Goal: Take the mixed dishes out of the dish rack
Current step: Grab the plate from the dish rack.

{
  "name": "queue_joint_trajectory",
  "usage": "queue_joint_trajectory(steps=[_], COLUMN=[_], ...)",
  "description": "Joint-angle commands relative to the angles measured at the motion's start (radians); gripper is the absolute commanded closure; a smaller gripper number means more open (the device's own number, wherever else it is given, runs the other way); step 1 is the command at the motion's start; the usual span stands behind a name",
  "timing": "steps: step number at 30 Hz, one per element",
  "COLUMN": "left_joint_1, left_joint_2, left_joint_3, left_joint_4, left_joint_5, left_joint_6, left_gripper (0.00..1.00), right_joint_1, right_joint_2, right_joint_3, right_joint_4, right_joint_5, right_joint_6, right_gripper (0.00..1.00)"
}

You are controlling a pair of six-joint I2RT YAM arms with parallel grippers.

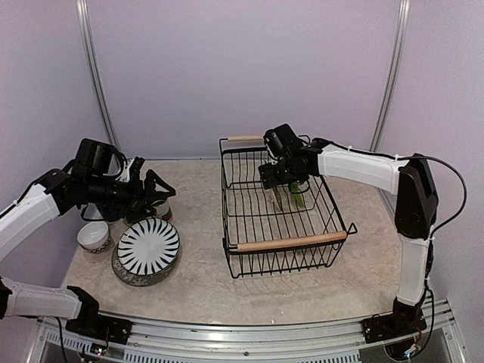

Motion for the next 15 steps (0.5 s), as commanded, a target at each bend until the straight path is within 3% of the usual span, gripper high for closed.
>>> queue_joint_trajectory(steps=[1, 9, 15], left_joint_1=[-0.039, -0.054, -0.055], left_joint_2=[0.02, 0.022, 0.021], left_joint_3=[0.008, -0.004, -0.008], left_joint_4=[-0.007, 0.001, -0.003], left_joint_5=[-0.058, -0.067, -0.076], left_joint_6=[0.011, -0.005, -0.014], left_gripper=[0.01, 0.01, 0.01], right_joint_1=[-0.008, -0.006, -0.005], right_joint_2=[0.035, 0.084, 0.116], right_joint_3=[0.036, 0.06, 0.064], right_joint_4=[-0.008, -0.026, -0.015], right_joint_5=[-0.025, 0.016, -0.01], right_joint_6=[0.006, 0.018, 0.021], right_gripper=[0.3, 0.53, 0.62])
